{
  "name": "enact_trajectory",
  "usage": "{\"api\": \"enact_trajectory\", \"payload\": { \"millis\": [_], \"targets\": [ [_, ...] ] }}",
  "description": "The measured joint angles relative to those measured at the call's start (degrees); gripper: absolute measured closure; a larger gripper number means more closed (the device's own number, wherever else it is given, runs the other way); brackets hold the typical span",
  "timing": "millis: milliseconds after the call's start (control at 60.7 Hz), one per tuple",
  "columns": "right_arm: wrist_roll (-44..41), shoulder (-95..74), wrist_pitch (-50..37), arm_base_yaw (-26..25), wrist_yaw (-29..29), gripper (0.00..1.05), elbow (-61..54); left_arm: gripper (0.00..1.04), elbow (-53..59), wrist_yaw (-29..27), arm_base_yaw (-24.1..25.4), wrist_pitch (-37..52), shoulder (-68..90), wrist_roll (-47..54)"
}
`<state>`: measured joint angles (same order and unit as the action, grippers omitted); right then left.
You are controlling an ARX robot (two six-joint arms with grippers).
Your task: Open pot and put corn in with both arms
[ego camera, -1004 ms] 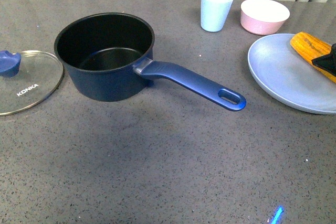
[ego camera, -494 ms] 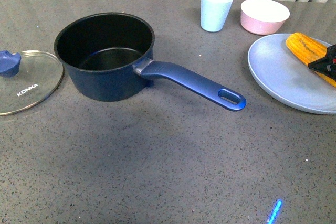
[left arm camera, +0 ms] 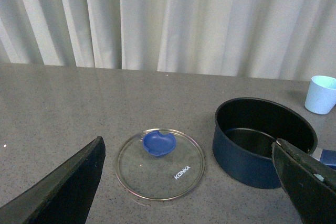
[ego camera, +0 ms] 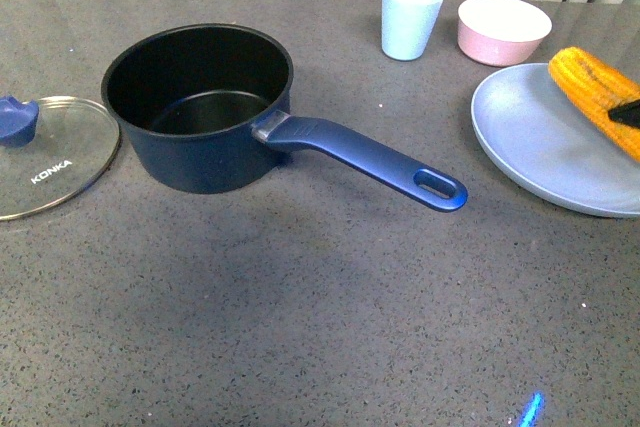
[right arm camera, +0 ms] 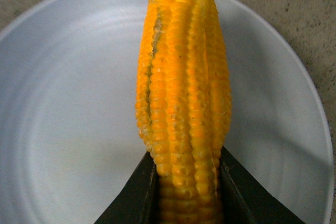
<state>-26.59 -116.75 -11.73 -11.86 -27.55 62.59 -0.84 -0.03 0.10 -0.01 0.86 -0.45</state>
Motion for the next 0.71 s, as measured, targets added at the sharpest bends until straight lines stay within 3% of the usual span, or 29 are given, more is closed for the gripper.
{"api": "enact_trajectory", "payload": {
  "millis": [148,263,708],
  "targets": [
    [4.59,8.41,-2.25,1.33,-6.03,0.85,-4.07,0.09,0.00,0.00,0.00,0.00,0.00,0.00],
    [9.09,14.71,-4.57,5.99,-7.69,0.86,-6.62,0.09,0.00,0.00,0.00,0.00,0.00,0.00],
    [22.38,12.50,-8.35,29.40,-0.87,0.90,0.17,0.09,0.00,0.00,0.00,0.00,0.00,0.00]
  ]
}}
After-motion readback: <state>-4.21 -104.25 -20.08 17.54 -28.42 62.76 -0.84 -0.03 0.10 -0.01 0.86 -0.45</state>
